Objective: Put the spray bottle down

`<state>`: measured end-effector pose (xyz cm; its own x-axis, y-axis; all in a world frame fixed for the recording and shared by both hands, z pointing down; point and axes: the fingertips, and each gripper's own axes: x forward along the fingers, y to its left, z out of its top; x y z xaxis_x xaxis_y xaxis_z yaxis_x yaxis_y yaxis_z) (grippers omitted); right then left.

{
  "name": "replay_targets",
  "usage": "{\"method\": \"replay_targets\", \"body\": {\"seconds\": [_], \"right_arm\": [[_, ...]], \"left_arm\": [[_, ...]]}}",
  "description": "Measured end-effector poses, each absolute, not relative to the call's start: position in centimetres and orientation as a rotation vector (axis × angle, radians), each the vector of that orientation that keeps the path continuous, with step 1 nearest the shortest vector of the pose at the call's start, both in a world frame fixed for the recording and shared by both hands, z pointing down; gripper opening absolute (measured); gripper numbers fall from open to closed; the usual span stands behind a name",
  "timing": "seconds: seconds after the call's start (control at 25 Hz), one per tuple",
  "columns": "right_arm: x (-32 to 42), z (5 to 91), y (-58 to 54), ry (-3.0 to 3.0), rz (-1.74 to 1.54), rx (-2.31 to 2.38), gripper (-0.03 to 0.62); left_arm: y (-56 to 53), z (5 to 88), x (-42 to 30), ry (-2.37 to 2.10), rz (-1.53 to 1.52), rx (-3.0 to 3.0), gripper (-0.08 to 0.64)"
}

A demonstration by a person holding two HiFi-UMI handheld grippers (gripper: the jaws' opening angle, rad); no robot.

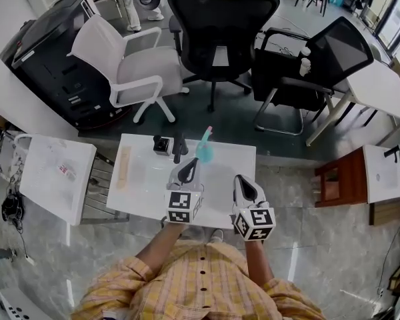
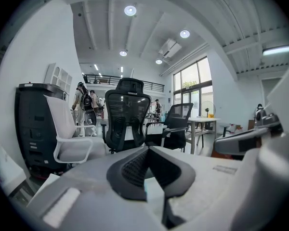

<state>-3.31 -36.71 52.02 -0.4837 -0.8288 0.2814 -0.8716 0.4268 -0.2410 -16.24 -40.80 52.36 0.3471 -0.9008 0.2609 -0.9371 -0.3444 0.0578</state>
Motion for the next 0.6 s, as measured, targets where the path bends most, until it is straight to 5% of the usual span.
{"method": "replay_targets", "body": {"seconds": [0.6], "right_arm": [[-4.6,49.2,-37.1,-2.602,0.461,1.517,-0.002]], "left_arm": [[-38.3,50.0,-18.0,-1.712,0.228,2.430,-0.002]]}}
